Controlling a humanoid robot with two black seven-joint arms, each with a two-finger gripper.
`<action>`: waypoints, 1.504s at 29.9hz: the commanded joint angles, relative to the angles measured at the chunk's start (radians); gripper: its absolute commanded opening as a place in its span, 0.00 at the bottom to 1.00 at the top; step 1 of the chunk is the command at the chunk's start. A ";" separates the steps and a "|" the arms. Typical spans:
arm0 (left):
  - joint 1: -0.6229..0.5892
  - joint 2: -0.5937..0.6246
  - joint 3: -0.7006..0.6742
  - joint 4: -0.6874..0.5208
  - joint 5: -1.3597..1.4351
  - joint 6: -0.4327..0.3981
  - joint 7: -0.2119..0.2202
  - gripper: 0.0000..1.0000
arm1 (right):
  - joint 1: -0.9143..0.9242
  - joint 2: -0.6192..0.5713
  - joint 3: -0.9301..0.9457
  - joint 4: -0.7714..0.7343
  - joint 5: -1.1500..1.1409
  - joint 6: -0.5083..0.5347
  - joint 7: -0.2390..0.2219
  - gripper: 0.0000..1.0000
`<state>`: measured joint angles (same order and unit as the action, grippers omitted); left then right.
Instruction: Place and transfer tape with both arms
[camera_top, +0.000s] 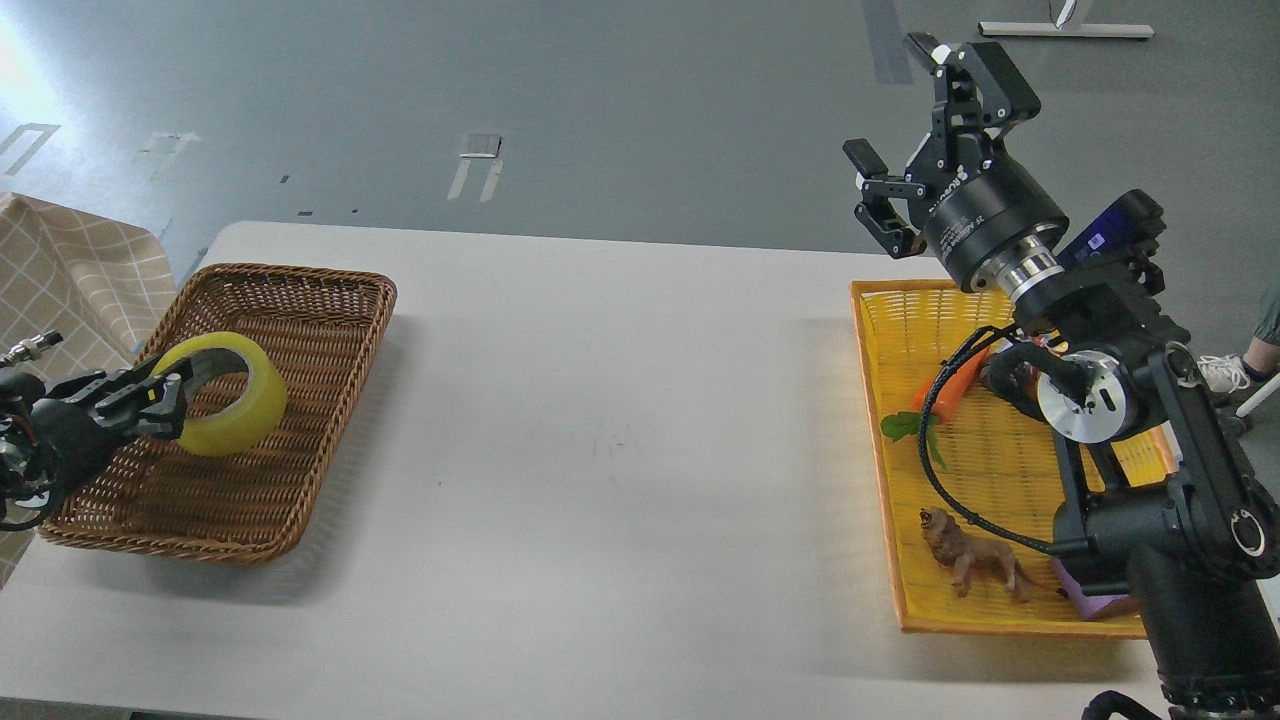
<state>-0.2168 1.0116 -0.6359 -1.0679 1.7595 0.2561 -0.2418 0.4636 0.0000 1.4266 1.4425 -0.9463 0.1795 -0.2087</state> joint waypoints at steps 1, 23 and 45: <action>-0.003 -0.007 -0.001 0.019 -0.002 0.002 -0.034 0.00 | -0.003 0.000 0.000 0.001 0.000 0.000 0.000 1.00; -0.039 -0.071 -0.010 0.172 -0.152 0.061 -0.181 0.97 | -0.019 0.000 -0.012 -0.001 0.000 0.000 0.000 1.00; -0.378 -0.353 -0.077 -0.270 -0.821 0.049 -0.245 0.98 | 0.038 0.000 -0.014 -0.007 0.000 0.006 0.002 1.00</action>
<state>-0.5443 0.7360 -0.6863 -1.3042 1.0294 0.3051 -0.4882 0.4929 -0.0001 1.4126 1.4352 -0.9466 0.1859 -0.2087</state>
